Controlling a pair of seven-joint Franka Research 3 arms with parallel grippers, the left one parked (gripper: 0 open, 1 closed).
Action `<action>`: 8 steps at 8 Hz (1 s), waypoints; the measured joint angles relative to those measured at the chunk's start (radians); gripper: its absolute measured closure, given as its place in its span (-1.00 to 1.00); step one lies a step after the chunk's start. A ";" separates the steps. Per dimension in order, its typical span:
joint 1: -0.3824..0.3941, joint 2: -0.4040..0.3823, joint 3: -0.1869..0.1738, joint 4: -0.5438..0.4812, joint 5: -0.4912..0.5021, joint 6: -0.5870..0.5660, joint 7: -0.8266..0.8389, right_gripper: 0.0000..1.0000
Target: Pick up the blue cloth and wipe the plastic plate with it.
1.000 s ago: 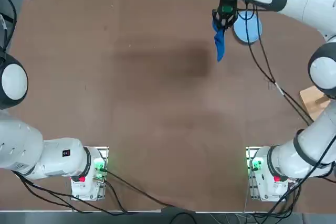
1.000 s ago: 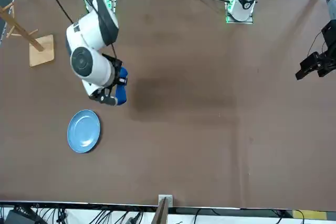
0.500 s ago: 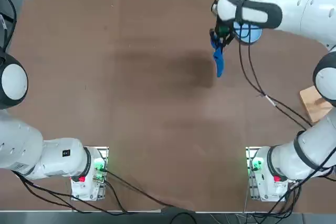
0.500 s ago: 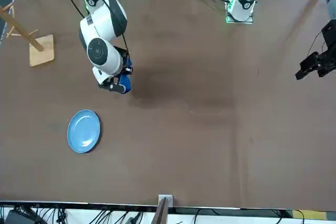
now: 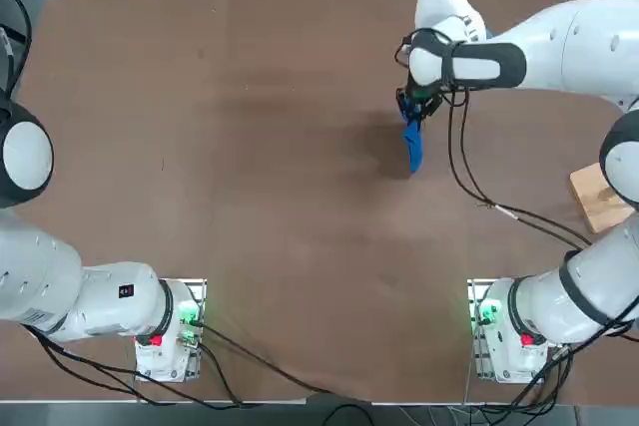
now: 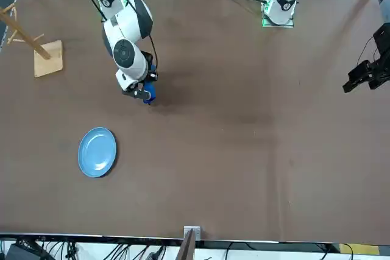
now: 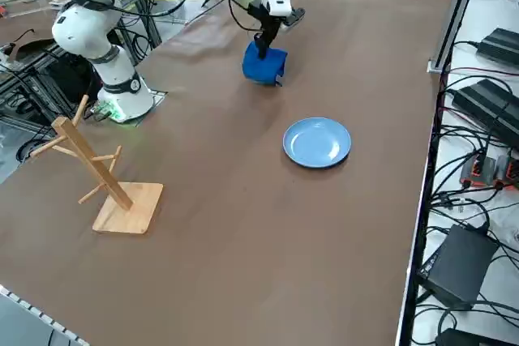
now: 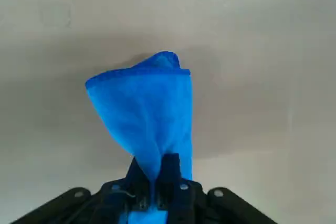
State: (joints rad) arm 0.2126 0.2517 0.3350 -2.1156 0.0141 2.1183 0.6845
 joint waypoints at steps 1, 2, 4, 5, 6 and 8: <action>0.000 -0.007 0.000 -0.031 0.000 0.032 0.000 0.88; 0.000 -0.011 -0.001 -0.048 -0.001 0.046 0.000 0.88; -0.001 -0.013 -0.007 -0.050 -0.001 0.054 -0.001 0.59; -0.003 -0.013 -0.013 -0.043 -0.004 0.057 -0.002 0.26; -0.007 -0.014 -0.021 -0.029 -0.007 0.060 -0.004 -0.08; -0.021 -0.013 -0.044 0.016 -0.018 0.062 -0.026 -0.81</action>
State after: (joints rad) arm 0.1914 0.2389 0.2906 -2.0996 -0.0043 2.1799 0.6588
